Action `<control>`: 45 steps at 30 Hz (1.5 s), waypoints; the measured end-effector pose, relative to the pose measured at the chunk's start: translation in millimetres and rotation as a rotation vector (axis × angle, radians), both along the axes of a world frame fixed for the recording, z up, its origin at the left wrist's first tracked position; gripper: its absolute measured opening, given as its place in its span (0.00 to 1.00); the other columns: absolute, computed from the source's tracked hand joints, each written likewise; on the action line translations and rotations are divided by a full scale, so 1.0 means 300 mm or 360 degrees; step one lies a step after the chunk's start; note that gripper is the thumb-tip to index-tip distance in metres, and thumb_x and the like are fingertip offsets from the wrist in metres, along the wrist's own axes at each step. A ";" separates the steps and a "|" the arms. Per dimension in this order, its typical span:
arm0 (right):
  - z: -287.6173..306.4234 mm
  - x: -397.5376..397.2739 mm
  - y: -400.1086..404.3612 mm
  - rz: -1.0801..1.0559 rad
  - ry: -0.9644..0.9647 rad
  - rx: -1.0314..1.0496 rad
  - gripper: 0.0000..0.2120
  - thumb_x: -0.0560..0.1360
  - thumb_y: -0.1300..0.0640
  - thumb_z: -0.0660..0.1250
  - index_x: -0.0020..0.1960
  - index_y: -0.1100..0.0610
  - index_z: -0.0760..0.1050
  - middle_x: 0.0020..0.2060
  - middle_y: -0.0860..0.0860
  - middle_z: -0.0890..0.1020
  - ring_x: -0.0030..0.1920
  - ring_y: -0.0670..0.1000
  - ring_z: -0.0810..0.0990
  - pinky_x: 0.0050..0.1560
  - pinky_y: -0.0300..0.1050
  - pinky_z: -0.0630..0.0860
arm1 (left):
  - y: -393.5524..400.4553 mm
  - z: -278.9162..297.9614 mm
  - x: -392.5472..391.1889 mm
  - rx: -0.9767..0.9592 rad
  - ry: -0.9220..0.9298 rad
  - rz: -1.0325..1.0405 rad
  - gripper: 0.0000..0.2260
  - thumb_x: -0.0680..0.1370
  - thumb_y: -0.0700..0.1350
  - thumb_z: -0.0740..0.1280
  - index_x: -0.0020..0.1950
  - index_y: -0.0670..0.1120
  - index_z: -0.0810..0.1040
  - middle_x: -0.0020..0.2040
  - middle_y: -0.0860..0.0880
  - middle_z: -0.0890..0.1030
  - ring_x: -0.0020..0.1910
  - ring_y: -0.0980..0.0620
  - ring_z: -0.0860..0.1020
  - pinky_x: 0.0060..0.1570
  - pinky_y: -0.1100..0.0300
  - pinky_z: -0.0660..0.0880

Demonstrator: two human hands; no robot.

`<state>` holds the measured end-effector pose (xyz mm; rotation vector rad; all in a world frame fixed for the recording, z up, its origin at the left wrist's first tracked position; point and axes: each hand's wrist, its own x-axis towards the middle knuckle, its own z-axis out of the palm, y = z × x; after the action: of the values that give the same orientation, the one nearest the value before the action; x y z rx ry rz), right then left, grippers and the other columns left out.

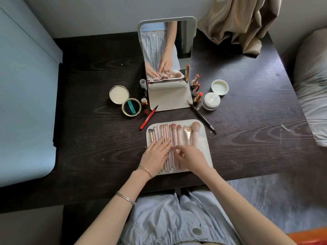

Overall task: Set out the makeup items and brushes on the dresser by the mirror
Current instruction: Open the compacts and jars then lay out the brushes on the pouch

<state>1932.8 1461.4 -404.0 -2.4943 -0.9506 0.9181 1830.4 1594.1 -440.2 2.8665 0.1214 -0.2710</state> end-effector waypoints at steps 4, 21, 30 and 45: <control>0.001 0.005 0.001 0.0096 -0.0029 -0.0031 0.18 0.76 0.54 0.64 0.66 0.49 0.71 0.49 0.48 0.80 0.48 0.50 0.79 0.46 0.46 0.77 | 0.021 -0.011 -0.013 -0.0138 0.0119 -0.0094 0.31 0.78 0.58 0.53 0.77 0.45 0.50 0.77 0.50 0.49 0.76 0.54 0.43 0.73 0.54 0.38; -0.002 -0.004 -0.010 0.0034 0.0014 -0.0018 0.16 0.75 0.58 0.65 0.62 0.51 0.73 0.50 0.47 0.79 0.46 0.48 0.78 0.46 0.45 0.76 | 0.002 -0.043 -0.061 -0.0102 -0.0149 -0.0167 0.36 0.70 0.62 0.65 0.71 0.43 0.67 0.71 0.47 0.69 0.73 0.49 0.64 0.73 0.47 0.55; -0.006 -0.005 -0.009 0.0031 0.0004 -0.0014 0.14 0.75 0.59 0.65 0.60 0.51 0.73 0.49 0.47 0.80 0.45 0.48 0.78 0.44 0.44 0.76 | -0.026 -0.057 -0.059 -0.0126 -0.0333 -0.0083 0.35 0.67 0.58 0.73 0.68 0.41 0.71 0.67 0.45 0.74 0.68 0.47 0.70 0.69 0.47 0.61; 0.012 -0.022 -0.011 0.0215 0.0040 -0.0016 0.24 0.72 0.53 0.70 0.66 0.50 0.70 0.54 0.48 0.77 0.46 0.46 0.75 0.45 0.42 0.74 | 0.047 -0.059 -0.147 -0.0192 -0.0189 0.0121 0.40 0.70 0.66 0.59 0.72 0.40 0.64 0.74 0.44 0.64 0.74 0.49 0.59 0.72 0.47 0.56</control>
<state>1926.1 1458.1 -400.4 -2.4451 -1.1199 0.9950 1786.2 1608.1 -458.0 2.7427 0.1841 -0.0898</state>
